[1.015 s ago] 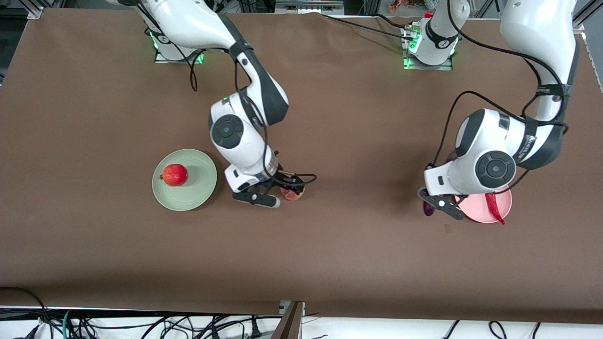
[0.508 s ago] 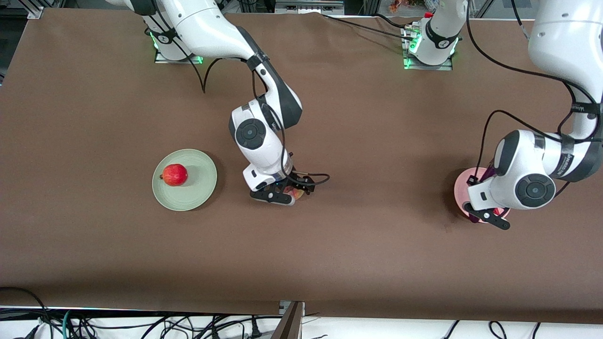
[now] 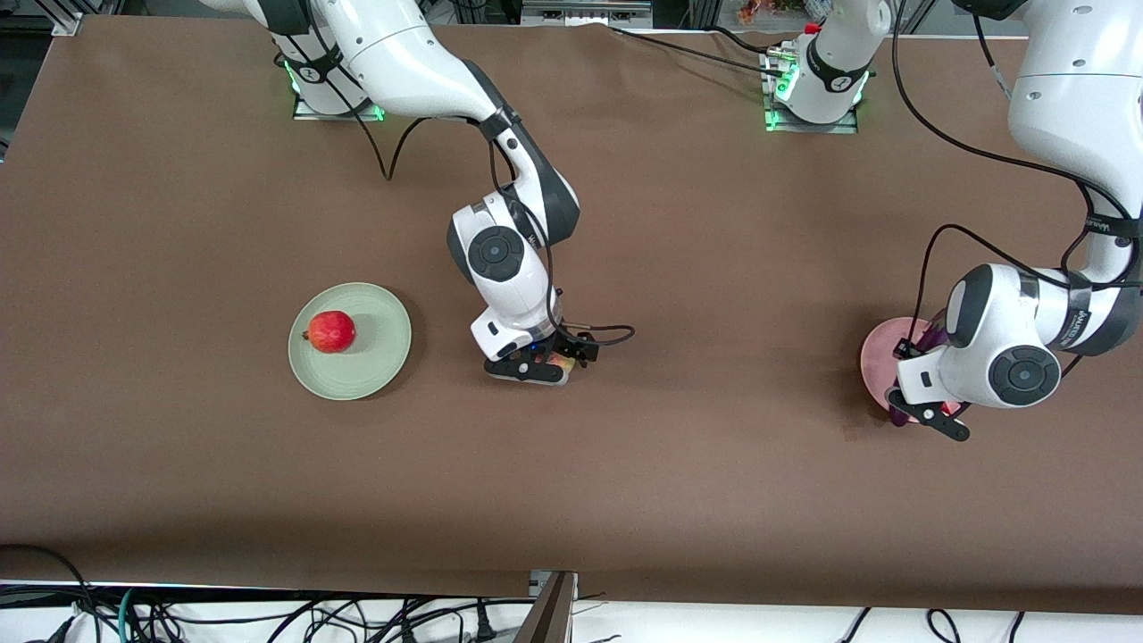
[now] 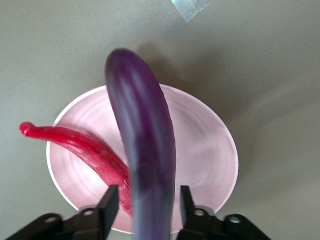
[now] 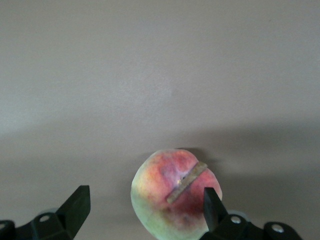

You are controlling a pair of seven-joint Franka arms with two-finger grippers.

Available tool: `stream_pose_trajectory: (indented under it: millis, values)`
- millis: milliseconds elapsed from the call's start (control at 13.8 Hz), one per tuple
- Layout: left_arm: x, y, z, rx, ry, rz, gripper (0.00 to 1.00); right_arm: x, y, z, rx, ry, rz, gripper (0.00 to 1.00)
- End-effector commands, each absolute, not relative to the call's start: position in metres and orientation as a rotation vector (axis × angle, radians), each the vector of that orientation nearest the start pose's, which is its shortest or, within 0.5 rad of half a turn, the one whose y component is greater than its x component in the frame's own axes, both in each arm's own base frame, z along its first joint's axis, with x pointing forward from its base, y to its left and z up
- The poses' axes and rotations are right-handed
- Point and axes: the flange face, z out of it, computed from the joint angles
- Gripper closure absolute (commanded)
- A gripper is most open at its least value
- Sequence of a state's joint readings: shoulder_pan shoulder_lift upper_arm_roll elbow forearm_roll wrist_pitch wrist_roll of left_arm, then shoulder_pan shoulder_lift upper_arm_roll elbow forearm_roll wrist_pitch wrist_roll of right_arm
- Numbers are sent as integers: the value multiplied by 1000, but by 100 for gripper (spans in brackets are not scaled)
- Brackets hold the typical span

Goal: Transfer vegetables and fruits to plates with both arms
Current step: 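Carry the eggplant onto the pink plate while the right gripper grasps the peach, then place the peach on the green plate while the left gripper releases the eggplant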

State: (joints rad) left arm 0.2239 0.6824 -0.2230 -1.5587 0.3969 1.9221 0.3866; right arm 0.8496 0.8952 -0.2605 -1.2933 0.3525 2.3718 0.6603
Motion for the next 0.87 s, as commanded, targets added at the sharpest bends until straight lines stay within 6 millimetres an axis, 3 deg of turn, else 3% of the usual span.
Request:
stream_pose_trajectory:
  millis: [0,145,218,435,508,580,653,798]
  values:
    - [671,47,241,-2818,843,492,0,600,466,226,-2961,265,-189,0]
    - [672,45,242,-2820,845,491,0,598,464,221,-2971,267,-174,1]
    - [671,45,241,-2826,843,497,0,597,463,219,-2974,270,-170,7]
    - [672,35,252,-2825,851,484,0,597,461,219,-2981,244,-164,41]
    - [672,27,264,-2822,864,495,0,598,458,220,-2986,230,-161,56]
    - [668,6,277,-2835,894,520,0,600,455,222,-2993,227,-152,67]
    - [668,-10,296,-2859,900,519,0,604,448,229,-3006,227,-135,74]
    - [672,-20,327,-2900,889,480,0,610,432,246,-3039,199,-88,75]
